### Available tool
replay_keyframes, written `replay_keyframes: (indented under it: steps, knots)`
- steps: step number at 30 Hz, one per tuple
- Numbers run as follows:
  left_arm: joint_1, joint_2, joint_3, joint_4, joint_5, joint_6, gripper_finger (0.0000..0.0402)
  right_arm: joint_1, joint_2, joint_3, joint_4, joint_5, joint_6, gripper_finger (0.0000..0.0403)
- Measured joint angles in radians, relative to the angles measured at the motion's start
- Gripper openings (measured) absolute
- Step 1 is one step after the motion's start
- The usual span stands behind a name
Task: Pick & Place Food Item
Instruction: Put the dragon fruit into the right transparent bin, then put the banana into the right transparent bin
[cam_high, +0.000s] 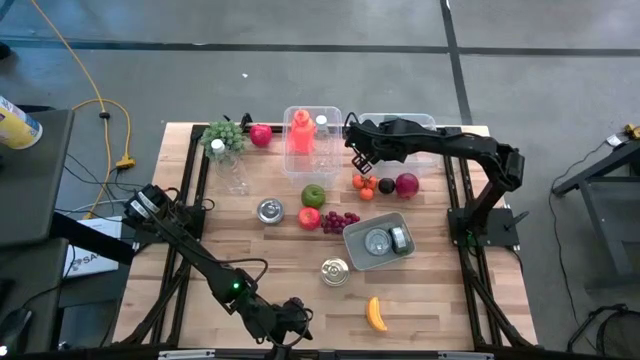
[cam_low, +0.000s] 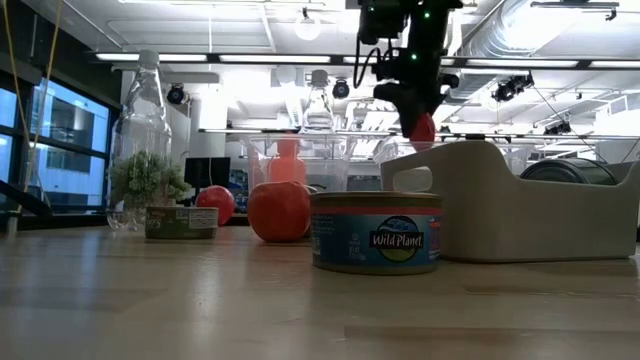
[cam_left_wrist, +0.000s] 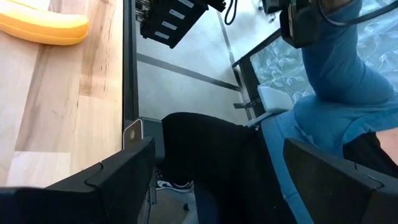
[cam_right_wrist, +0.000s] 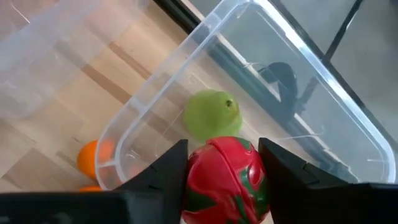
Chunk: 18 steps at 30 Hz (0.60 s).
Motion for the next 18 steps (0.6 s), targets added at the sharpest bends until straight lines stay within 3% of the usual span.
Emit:
replay_keyframes:
  steps: [5, 9, 13, 18]
  knots:
    - [-0.004, 0.0, 0.0, 0.0, -0.001, 0.0, 0.0342, 0.001, 0.0, 0.0, 0.004, 0.021, 0.023, 0.0293]
    - [-0.004, 0.0, 0.0, 0.0, -0.002, -0.002, 0.0342, 0.001, 0.0, 0.0, 0.004, 0.065, 0.029, 0.0368]
    - [-0.004, 0.0, 0.0, 0.0, -0.003, -0.002, 0.0342, 0.001, 0.0, 0.0, 0.004, 0.113, 0.034, 0.0395]
    - [-0.006, 0.0, 0.0, 0.0, -0.003, -0.002, 0.0342, 0.025, 0.0, 0.0, -0.004, 0.105, 0.011, 0.0388]
